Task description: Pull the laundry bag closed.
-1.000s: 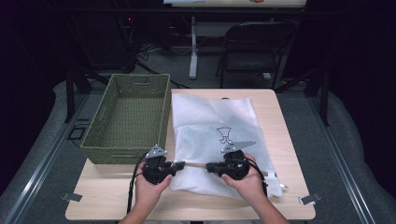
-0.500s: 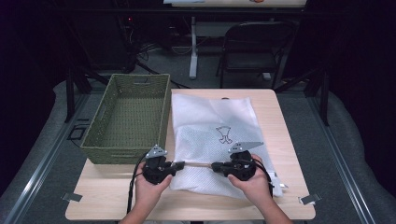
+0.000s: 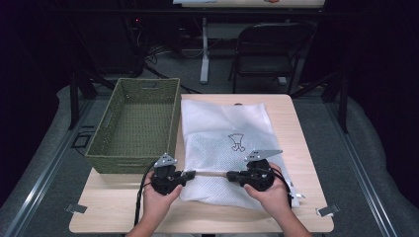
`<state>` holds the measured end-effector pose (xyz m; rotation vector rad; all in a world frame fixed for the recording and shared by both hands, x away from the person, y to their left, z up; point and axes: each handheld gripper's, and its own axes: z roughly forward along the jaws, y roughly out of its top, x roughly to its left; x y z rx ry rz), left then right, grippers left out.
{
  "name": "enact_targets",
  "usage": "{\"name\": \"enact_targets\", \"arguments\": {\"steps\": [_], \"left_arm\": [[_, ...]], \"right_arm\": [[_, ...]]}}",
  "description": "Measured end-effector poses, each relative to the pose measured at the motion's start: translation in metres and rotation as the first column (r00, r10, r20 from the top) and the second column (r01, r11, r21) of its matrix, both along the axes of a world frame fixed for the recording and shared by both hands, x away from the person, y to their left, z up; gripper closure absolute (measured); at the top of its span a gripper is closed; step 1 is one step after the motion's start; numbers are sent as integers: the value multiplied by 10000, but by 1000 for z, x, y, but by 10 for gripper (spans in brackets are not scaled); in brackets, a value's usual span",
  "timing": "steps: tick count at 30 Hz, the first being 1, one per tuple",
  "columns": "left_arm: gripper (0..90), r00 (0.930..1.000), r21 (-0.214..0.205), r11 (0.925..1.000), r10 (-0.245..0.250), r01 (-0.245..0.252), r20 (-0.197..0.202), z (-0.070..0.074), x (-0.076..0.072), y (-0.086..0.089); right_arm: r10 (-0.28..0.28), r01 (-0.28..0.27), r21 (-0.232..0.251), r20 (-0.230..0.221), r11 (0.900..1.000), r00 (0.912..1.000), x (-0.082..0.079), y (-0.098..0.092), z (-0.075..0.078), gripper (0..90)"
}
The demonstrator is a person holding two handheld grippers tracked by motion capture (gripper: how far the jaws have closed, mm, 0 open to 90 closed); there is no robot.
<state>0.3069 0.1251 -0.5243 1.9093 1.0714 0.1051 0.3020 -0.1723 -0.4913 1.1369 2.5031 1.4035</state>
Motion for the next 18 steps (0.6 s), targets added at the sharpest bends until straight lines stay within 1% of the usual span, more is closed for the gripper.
{"name": "enact_targets", "arguments": {"steps": [2,4,5,8,11,18], "left_arm": [[810,10000,13,10000,-11,11,-53,0,0,1],[809,10000,-20,10000,-34,34,-61,0,0,1],[810,10000,25,10000,44,-44,2,0,0,0],[811,10000,40,10000,14,-14,-5,0,0,0],[811,10000,57,10000,51,-51,-43,-1,1,0],[813,10000,107,9999,39,-38,-56,-1,1,1]], "right_arm": [[-43,43,-24,66,10000,10000,0,-2,1,871],[-94,94,7,42,10000,9999,-1,-5,1,872],[-117,117,67,-29,9999,9999,-1,-6,1,871],[-174,174,100,-74,9998,9998,-1,-9,0,872],[-224,224,76,-21,9997,9997,-2,-13,0,872],[-376,377,105,-71,9992,9993,-4,-23,-1,871]]}}
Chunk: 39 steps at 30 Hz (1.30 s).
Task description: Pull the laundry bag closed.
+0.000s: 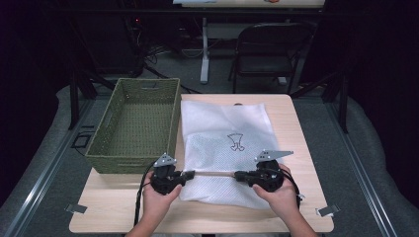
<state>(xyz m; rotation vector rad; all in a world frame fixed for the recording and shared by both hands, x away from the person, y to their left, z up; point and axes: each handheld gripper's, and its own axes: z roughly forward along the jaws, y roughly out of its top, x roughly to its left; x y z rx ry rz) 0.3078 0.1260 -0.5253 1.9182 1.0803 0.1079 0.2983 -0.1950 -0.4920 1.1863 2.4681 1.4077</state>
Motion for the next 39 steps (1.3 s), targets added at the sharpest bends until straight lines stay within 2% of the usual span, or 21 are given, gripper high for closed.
{"name": "enact_targets", "arguments": {"steps": [39], "left_arm": [[815,10000,27,10000,26,-26,1,-1,1,1]], "right_arm": [[-422,422,-53,-4,9991,9991,-3,-31,-3,871]]}}
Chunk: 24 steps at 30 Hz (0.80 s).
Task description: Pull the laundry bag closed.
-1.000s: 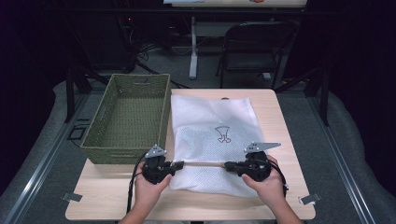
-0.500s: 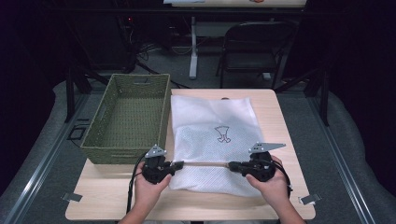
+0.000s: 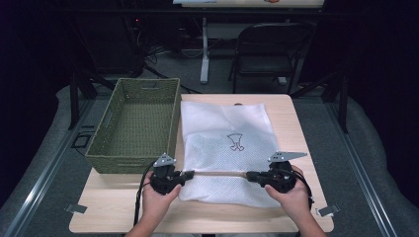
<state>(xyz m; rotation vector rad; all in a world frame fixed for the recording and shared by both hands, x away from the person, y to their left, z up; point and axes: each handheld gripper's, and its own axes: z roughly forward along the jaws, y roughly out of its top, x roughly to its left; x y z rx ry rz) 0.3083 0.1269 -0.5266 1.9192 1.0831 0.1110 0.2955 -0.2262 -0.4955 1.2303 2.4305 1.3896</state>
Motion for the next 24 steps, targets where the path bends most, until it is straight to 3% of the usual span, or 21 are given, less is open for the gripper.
{"name": "enact_targets", "arguments": {"steps": [24], "left_arm": [[830,10000,39,10000,-34,34,3,-1,-1,-2]], "right_arm": [[-266,266,-23,-34,9996,9996,-4,-14,1,872]]}}
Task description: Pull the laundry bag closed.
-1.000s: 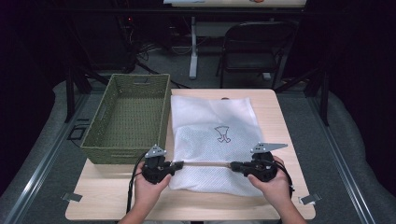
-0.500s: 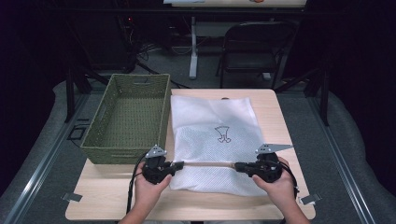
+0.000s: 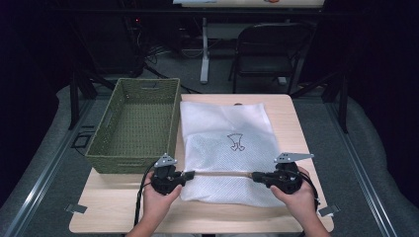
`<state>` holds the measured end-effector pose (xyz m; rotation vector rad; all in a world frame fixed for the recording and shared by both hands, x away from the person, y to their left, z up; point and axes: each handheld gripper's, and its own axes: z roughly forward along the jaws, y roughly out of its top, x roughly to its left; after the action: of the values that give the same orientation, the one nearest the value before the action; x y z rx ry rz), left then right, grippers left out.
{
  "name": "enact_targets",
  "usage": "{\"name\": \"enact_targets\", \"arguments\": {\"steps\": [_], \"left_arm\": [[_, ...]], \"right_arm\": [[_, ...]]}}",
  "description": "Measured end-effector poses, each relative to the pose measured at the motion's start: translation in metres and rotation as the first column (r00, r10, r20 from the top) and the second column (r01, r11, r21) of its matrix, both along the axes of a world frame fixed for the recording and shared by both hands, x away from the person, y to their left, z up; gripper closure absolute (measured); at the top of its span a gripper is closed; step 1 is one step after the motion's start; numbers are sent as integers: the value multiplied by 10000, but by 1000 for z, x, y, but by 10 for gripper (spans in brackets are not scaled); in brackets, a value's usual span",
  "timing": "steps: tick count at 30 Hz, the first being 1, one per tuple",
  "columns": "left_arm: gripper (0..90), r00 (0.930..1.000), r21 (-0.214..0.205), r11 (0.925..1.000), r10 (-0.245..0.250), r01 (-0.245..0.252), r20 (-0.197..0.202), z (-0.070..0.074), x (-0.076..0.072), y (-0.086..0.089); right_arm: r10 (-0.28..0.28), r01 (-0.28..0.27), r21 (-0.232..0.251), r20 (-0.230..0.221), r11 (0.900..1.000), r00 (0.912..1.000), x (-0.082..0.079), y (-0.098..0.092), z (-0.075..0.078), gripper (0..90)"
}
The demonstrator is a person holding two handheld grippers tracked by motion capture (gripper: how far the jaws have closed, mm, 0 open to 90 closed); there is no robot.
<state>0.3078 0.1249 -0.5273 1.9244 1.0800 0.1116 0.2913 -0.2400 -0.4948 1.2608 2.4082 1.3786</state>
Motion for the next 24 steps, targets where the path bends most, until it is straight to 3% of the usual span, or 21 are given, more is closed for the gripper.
{"name": "enact_targets", "arguments": {"steps": [15,24], "left_arm": [[844,9999,84,9999,-108,108,-35,-1,-1,-3],[848,9999,102,9998,-149,150,-19,-1,-1,-2]], "right_arm": [[-220,219,-50,-217,9997,9995,-2,-14,-5,873],[-200,199,-50,-41,9998,9998,-2,-12,-2,873]]}}
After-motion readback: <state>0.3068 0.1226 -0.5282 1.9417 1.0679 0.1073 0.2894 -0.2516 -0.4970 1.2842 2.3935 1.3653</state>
